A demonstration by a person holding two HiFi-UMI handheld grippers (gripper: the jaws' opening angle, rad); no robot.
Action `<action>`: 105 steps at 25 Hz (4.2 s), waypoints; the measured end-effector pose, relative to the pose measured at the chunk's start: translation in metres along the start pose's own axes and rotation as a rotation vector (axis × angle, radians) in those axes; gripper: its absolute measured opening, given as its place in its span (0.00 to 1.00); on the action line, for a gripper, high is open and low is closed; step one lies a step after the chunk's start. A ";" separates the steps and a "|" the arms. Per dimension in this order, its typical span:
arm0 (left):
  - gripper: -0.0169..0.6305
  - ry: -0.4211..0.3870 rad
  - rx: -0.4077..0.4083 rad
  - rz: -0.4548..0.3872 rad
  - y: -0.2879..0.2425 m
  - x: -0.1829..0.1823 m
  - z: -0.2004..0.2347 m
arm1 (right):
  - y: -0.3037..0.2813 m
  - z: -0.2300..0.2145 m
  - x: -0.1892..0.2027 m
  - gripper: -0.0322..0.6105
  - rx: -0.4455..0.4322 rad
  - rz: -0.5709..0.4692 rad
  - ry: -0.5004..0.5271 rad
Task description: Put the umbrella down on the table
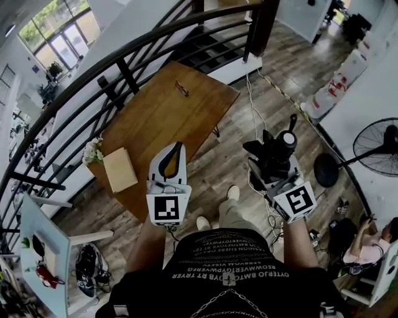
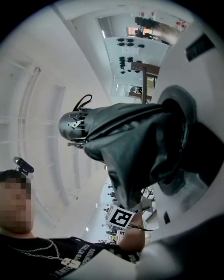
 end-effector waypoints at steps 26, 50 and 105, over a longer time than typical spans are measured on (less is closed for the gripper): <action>0.07 0.002 -0.137 0.024 -0.175 -0.001 -0.010 | -0.112 -0.161 0.055 0.43 -0.178 -0.045 -0.039; 0.07 -0.023 -0.338 0.055 -0.168 0.000 0.045 | -0.203 -0.176 0.054 0.43 -0.362 -0.080 -0.092; 0.07 0.070 -0.266 0.181 -0.297 0.104 0.272 | -0.518 -0.077 0.352 0.44 -0.293 0.599 -0.464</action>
Point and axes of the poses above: the fingertips, and each gripper's own axes: y backward along the fingers, z to its left, x out of its underside, the point moved 1 cm from there along y, backward along the fingers, and after that the axes turned 7 degrees about y, right-handed, at the moved point
